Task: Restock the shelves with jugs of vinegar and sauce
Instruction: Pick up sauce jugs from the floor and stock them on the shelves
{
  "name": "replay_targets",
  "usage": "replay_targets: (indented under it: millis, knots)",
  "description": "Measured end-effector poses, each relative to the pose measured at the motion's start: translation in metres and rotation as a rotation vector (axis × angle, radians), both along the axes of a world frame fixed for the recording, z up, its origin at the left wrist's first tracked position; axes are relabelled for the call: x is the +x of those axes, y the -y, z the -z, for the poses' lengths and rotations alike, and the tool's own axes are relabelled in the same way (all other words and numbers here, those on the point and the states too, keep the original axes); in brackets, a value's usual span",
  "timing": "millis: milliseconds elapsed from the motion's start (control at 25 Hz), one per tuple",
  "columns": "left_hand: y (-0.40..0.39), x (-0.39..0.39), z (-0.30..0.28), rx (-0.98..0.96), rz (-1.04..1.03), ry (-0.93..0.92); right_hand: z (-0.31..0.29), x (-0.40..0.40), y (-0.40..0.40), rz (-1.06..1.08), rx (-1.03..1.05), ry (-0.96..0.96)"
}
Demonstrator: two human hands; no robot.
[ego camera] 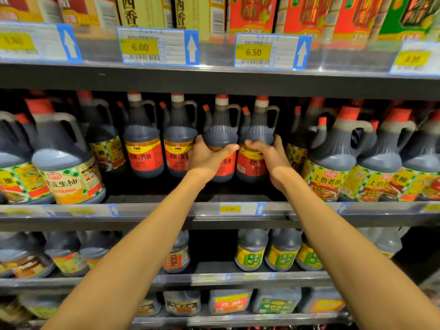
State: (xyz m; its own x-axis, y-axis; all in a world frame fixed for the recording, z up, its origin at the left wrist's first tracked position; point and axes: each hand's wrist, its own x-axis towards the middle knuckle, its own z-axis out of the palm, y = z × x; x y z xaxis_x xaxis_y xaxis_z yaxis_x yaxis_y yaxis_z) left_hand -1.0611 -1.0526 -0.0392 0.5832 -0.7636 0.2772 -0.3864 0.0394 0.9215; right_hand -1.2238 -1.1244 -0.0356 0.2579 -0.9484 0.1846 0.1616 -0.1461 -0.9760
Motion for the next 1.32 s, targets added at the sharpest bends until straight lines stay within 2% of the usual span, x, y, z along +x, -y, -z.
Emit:
replay_targets:
  millis: [400, 600, 960, 1320]
  knots:
    - [0.001, -0.002, -0.004, 0.018, 0.016, 0.027, -0.001, 0.000, 0.003, -0.007, -0.023, 0.000]
    - [-0.002, -0.006, 0.003, 0.095, -0.036, 0.066, 0.004, -0.004, 0.003, 0.023, -0.001, -0.060]
    - [0.002, -0.013, 0.006, 0.159, -0.130, 0.108, 0.017, -0.003, 0.006, 0.058, -0.099, -0.295]
    - [0.003, -0.011, 0.008, 0.122, -0.145, 0.123, 0.018, -0.007, 0.013, 0.062, -0.132, -0.308]
